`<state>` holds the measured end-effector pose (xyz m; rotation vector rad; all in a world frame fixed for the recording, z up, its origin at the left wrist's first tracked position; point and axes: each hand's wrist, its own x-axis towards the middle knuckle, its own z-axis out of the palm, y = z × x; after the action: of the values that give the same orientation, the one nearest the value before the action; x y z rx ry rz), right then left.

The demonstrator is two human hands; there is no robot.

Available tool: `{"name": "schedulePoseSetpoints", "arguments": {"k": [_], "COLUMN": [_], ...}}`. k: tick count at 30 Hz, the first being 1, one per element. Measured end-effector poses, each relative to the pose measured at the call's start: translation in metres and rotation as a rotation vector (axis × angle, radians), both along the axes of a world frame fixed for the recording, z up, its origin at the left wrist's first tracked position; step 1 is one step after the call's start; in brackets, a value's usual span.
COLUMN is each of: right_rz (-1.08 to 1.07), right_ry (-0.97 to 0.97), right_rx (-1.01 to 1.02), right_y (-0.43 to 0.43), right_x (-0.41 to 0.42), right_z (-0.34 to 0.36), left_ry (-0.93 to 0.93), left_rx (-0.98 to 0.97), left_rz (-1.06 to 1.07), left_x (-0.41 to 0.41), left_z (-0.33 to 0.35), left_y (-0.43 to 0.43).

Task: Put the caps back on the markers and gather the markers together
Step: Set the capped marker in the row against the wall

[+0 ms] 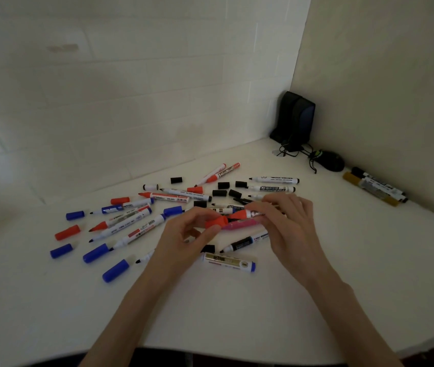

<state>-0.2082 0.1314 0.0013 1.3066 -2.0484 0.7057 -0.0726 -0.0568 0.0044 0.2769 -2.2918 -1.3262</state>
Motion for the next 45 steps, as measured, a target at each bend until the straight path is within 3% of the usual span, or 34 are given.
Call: {"name": "schedulePoseSetpoints", "arguments": {"k": [8,15,28,38,45], "right_rz": [0.015,0.087,0.053,0.034,0.063], "right_ry": [0.054,-0.045,0.065,0.025,-0.037], "right_rx": [0.032,-0.004,-0.037,-0.103,-0.075], "right_y": [-0.010,-0.016,-0.024,-0.026,-0.023], "right_x": [0.009,0.010,0.015,0.021,0.019], "right_z": [-0.002,-0.006,-0.017,-0.020,-0.015], "left_ry": [0.068,0.112,0.151,0.267,0.085], "left_rx": [0.026,0.064,0.029,-0.055,-0.178], "left_rz": [0.033,0.032,0.102,0.110,0.066], "left_x": [0.004,0.007,0.005,-0.003,0.001], "left_z": [-0.001,-0.003,-0.008,-0.013,-0.005], "left_y": [0.004,0.006,0.007,0.007,0.000]}}
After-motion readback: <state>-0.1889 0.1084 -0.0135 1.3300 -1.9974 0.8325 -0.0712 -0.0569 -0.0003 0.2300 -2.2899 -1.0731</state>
